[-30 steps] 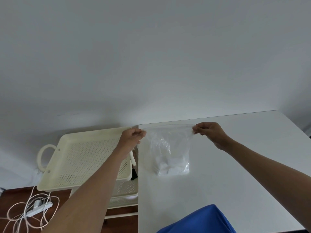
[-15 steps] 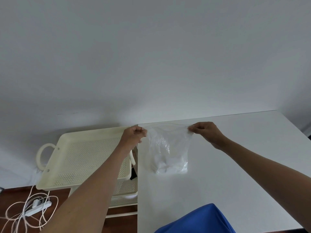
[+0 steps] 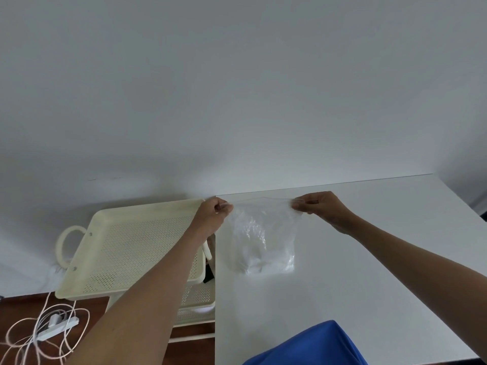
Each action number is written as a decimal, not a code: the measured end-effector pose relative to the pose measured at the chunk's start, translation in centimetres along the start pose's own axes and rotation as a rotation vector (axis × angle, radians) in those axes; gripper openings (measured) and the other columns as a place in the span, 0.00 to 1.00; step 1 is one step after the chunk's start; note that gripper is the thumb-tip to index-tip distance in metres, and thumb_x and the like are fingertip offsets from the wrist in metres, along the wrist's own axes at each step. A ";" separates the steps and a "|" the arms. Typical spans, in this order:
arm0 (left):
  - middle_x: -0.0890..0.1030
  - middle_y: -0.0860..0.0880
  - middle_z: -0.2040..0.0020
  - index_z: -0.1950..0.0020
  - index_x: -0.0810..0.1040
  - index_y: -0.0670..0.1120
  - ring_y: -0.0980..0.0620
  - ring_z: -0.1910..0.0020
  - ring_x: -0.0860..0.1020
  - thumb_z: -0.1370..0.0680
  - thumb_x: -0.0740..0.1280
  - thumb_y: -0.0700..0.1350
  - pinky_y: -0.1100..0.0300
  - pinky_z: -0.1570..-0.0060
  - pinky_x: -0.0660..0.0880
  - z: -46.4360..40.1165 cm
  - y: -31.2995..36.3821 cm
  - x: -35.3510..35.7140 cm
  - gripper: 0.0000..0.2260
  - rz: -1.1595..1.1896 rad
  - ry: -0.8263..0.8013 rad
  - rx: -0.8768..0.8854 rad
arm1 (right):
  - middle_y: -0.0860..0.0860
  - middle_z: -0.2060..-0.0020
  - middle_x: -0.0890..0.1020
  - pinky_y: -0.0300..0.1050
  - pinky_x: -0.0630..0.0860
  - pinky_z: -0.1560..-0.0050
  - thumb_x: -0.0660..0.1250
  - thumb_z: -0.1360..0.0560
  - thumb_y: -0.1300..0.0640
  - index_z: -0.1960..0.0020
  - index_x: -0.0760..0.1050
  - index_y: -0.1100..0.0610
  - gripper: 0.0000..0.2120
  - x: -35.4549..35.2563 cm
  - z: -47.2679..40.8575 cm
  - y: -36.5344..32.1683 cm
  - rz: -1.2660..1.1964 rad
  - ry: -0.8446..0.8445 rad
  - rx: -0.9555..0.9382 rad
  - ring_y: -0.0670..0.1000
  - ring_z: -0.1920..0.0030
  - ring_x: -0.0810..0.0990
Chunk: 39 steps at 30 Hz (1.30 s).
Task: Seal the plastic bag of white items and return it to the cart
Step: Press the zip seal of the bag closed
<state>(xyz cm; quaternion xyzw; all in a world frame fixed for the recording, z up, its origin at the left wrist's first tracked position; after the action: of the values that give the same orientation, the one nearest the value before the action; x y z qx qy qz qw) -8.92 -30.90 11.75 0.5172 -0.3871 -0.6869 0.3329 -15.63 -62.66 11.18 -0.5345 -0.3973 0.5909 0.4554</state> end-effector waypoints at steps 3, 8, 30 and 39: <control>0.82 0.47 0.50 0.45 0.82 0.43 0.51 0.53 0.79 0.21 0.70 0.47 0.50 0.45 0.81 0.2 0.3 0.0 0.09 0.063 -0.040 0.014 | 0.49 0.55 0.90 0.30 0.75 0.53 0.77 0.25 0.54 0.49 0.88 0.54 0.06 0.2 -0.3 0.1 -0.011 0.010 0.006 0.41 0.54 0.85; 0.85 0.48 0.49 0.50 0.85 0.47 0.53 0.51 0.81 0.24 0.74 0.49 0.53 0.47 0.81 0.3 0.4 -0.2 0.07 0.069 -0.103 0.048 | 0.49 0.55 0.90 0.35 0.75 0.47 0.77 0.25 0.53 0.53 0.88 0.57 0.07 0.4 -0.4 0.4 -0.011 0.050 0.002 0.42 0.51 0.86; 0.85 0.49 0.49 0.46 0.85 0.43 0.54 0.49 0.81 0.22 0.73 0.47 0.65 0.49 0.75 0.1 0.4 -0.4 0.10 -0.033 -0.086 0.064 | 0.50 0.50 0.89 0.41 0.74 0.41 0.80 0.28 0.53 0.56 0.88 0.53 0.04 0.8 -0.5 0.3 -0.051 -0.030 0.044 0.46 0.45 0.86; 0.84 0.48 0.48 0.48 0.83 0.42 0.54 0.48 0.80 0.20 0.70 0.46 0.62 0.50 0.71 0.0 0.5 0.1 0.08 -0.076 -0.073 0.082 | 0.47 0.52 0.89 0.36 0.75 0.48 0.77 0.25 0.53 0.49 0.87 0.54 0.07 1.7 -0.7 -0.4 0.009 -0.032 0.029 0.39 0.50 0.85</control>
<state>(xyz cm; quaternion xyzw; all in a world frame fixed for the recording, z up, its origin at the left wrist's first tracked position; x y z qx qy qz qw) -8.94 -31.27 12.17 0.5194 -0.4069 -0.7010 0.2708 -14.87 -60.88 11.04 -0.5199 -0.3935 0.6073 0.4540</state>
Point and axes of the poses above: each hand's wrist, its own z-axis away from the middle knuckle, its own x-axis out of the palm, y = z × x, the point moved 3 cm from there along -z, towards the middle knuckle
